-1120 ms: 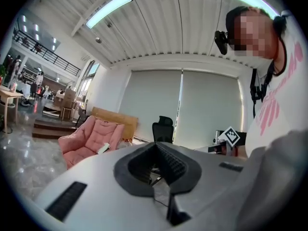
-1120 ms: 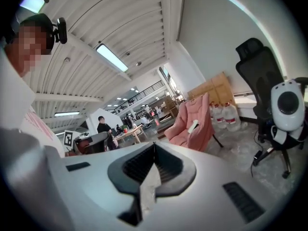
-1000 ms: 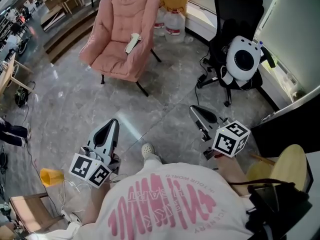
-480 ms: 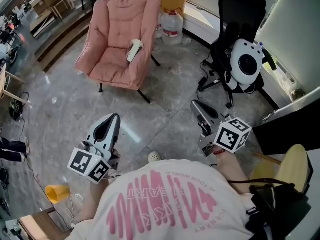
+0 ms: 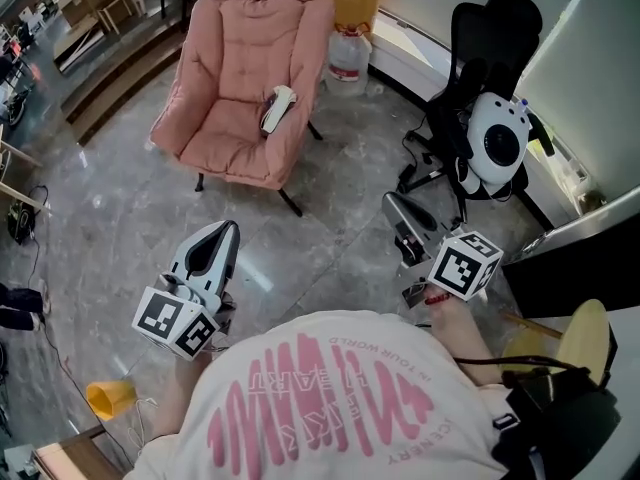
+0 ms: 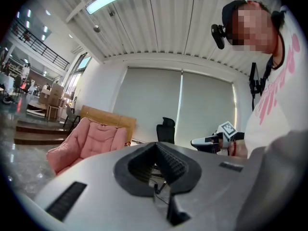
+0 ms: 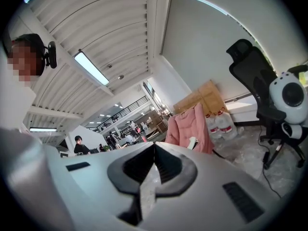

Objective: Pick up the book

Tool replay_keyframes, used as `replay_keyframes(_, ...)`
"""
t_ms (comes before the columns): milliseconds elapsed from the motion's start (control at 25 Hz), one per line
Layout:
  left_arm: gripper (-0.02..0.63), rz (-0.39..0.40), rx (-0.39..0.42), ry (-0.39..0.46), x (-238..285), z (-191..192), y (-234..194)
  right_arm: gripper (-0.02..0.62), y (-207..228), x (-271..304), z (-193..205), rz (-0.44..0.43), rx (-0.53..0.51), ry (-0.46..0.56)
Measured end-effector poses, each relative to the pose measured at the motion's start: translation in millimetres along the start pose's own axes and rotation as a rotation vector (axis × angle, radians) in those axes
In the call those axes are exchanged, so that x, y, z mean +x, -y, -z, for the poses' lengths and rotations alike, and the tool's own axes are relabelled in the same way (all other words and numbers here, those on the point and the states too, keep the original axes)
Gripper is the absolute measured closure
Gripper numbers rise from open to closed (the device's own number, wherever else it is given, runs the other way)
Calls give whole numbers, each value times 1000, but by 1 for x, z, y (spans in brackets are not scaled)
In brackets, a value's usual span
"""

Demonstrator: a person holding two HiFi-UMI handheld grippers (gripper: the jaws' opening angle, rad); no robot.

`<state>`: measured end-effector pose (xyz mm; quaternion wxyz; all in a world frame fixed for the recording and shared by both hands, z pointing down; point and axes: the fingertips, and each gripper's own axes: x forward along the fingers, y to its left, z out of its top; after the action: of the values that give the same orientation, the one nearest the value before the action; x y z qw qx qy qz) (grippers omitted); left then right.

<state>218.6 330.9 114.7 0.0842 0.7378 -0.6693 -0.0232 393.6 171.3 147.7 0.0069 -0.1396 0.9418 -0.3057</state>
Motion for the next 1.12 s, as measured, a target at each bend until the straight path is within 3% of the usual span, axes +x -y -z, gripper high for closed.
replay_keyframes(360,597,-6,40,-14,-3,3,-27,583,-3,30,5,1,2,-13)
replay_keyframes(720,597,7,-9,-28,-1,14,-35,583,3,29,16,48,27,-45)
replay_keyframes(1120,597,-3,13,-41,10,16,-43,583,14,60,7,33,56,-43)
